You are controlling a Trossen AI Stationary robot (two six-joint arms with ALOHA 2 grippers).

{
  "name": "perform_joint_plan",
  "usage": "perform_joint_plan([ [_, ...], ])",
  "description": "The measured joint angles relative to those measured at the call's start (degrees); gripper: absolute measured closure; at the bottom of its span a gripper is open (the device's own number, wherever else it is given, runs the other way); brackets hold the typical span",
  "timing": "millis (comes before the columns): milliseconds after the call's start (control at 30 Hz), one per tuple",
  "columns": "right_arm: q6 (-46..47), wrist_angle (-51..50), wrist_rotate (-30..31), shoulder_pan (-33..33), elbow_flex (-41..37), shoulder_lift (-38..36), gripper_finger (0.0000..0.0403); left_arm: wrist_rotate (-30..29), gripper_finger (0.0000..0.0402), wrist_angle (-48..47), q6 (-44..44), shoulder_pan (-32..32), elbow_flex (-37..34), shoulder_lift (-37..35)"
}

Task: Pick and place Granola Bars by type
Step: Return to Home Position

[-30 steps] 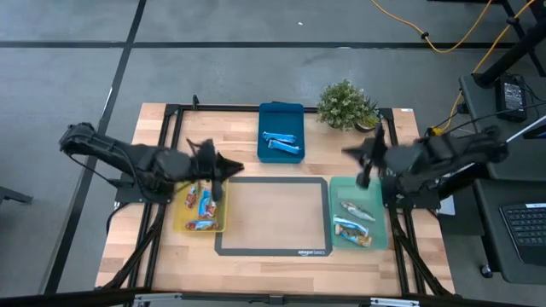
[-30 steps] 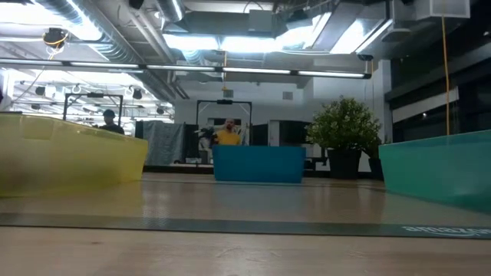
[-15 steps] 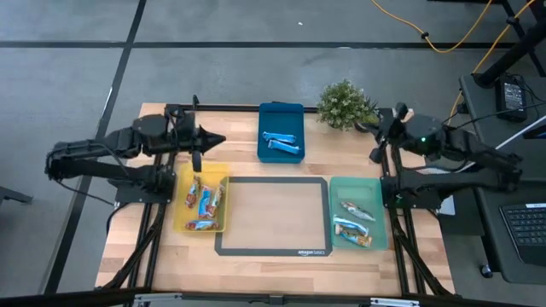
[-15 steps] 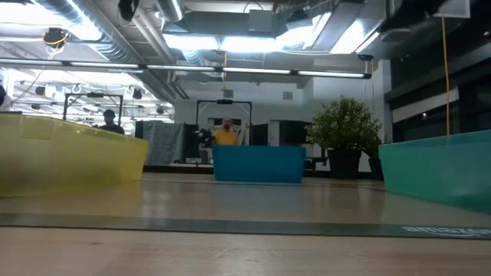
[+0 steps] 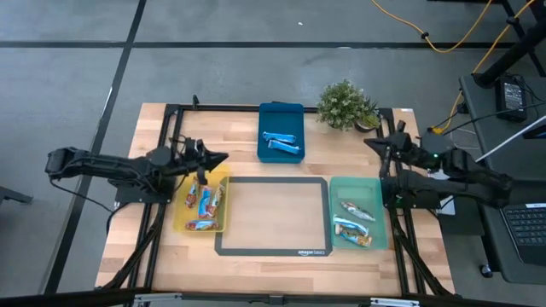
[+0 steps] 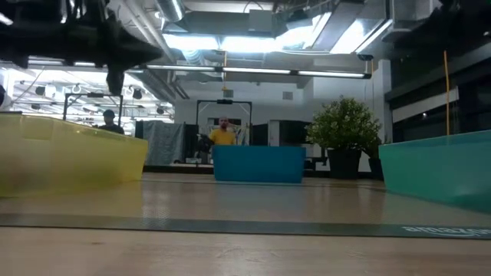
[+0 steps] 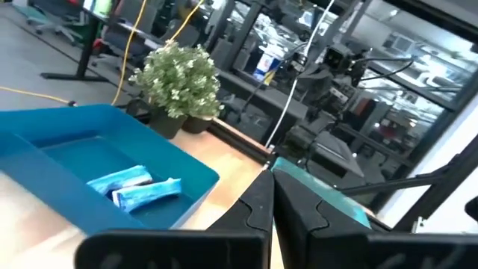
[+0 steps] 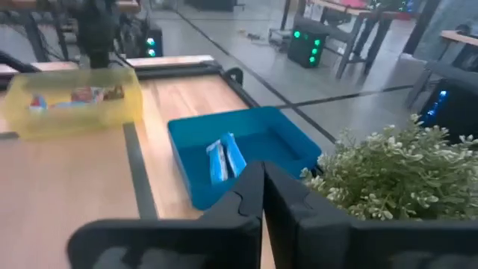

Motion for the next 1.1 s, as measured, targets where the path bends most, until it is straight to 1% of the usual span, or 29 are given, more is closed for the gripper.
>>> perform_joint_plan([
  [133,-0.03,0.69,-0.05,0.03,-0.11,-3.01,0.0394,0.54,0.0400,0.38,-0.01,-0.16,-3.04,-3.59],
  [267,-0.05,0.54,-0.05,0.03,-0.18,-5.35,0.0399,1.25,0.0400,-1.70,-0.58,0.23,-6.67,-9.12],
  [333,-0.03,0.48,-0.06,0.01,-0.18,-5.86,0.0396,2.79,0.0400,-6.83,-1.77,0.93,-6.80,-12.01],
  [467,0.01,0.49,-0.05,0.03,-0.18,-5.98,0.0392,8.38,0.0400,-15.19,-2.03,2.45,-6.80,-17.67],
  [567,0.08,0.53,-0.05,0.03,-0.18,-5.99,0.0396,10.82,0.0400,-22.05,0.31,3.76,-6.80,-21.94],
  [667,0.12,0.53,-0.44,0.03,-0.18,-5.99,0.0399,11.68,0.0400,-29.77,4.17,5.06,-6.65,-25.70],
  [733,0.14,0.53,-0.52,0.03,-0.18,-5.97,0.0396,12.62,0.0400,-29.61,7.97,5.88,-6.69,-26.26],
  [833,0.83,0.56,-0.54,0.03,-0.18,-5.97,0.0389,12.50,0.0400,-29.69,13.09,7.08,-6.69,-26.16],
  [967,1.01,0.58,-0.80,0.03,-0.18,-5.97,0.0393,12.54,0.0400,-29.72,18.01,8.08,-6.69,-23.68],
  [1067,1.07,0.58,-2.04,0.03,-0.18,-5.97,0.0398,12.80,0.0400,-29.75,23.01,8.26,-6.69,-20.94],
  [1100,1.12,0.58,-2.41,0.03,-0.18,-5.97,0.0398,13.10,0.0400,-29.75,23.42,8.23,-6.69,-20.14],
])
